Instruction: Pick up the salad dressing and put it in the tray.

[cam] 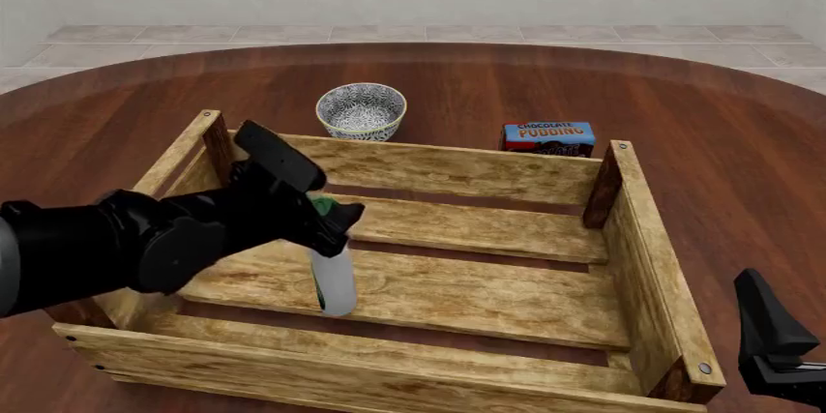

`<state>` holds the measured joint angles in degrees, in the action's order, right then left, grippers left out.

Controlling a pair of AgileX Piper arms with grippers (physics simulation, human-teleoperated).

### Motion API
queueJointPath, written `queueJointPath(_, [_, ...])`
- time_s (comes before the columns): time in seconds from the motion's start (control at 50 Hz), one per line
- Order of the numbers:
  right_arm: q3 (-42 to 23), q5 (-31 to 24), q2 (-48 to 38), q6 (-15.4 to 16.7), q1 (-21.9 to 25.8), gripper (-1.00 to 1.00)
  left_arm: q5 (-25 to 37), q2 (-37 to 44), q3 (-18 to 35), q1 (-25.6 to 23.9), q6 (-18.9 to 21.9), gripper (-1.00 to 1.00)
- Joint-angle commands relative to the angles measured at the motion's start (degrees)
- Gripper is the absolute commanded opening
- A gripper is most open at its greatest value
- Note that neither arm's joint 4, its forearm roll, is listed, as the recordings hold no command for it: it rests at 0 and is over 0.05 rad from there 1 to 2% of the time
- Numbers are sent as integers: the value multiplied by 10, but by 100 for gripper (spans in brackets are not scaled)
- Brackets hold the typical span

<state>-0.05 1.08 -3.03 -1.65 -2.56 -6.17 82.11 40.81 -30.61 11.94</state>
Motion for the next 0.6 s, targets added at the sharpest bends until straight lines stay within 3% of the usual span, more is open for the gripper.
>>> queueJointPath(0.02, [0, 2, -3, 0, 0, 100, 12, -8, 11, 2, 3, 100])
queueJointPath(0.6, [0, 0, 0, -2, -2, 100, 40, -42, 28, 13, 14, 100])
